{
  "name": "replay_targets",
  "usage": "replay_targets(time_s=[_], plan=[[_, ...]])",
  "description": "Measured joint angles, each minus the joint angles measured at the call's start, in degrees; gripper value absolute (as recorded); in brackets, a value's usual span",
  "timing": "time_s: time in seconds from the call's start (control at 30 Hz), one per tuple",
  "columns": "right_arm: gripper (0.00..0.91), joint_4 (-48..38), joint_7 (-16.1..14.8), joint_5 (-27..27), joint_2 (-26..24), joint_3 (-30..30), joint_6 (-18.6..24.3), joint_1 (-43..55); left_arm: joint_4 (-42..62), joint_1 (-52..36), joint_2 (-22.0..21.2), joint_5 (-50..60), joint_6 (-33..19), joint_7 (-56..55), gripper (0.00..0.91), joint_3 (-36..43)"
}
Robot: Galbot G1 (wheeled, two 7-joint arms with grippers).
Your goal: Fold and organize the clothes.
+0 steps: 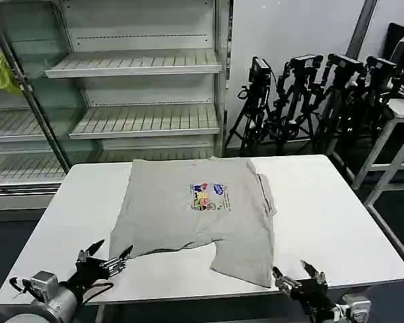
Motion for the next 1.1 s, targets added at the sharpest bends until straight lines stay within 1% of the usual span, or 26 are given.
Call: replay_targets(time_s=[0.3,0.93,0.97,1.0,1.03,1.07,1.1], plan=[[0.907,-0.6,-0.3,-2.1,0.6,-2.4,0.2,-0.9,2.3,-1.0,-0.9,2.1,-0.5,0.6,0.907,2.1],[0.907,-1.8,-1.1,-5.3,1.5,-5.8,0.5,0.6,8.3,-2.9,-1.1,5.2,-1.9,1.6,0.907,3.2],[0.907,-1.9,-1.2,-5.5,1.5,-5.9,0.5,0.7,8.4,-2.9,-1.1,5.4,-2.0,1.7,0.887,3.2],[0.907,-2.0,-1.3,-5.7,1.6,-6.1,0.5,0.8,8.6,-2.9,-1.1,5.5,-2.1,1.7,0.826,3.2],[0.856,-2.1,-1.4,-5.9,1.6,-6.3,0.5,0.8,8.7,-2.9,-1.1,5.6,-2.1,1.7,0.796,3.2],[0.806,-2.1,-1.4,-6.1,1.7,-6.5,0.5,0.9,8.8,-2.9,-1.1,5.7,-2.2,1.8,0.746,3.2],[0.736,-2.2,-1.5,-6.3,1.7,-6.5,0.6,0.9,8.9,-2.9,-1.1,5.8,-2.2,1.8,0.605,3.3]])
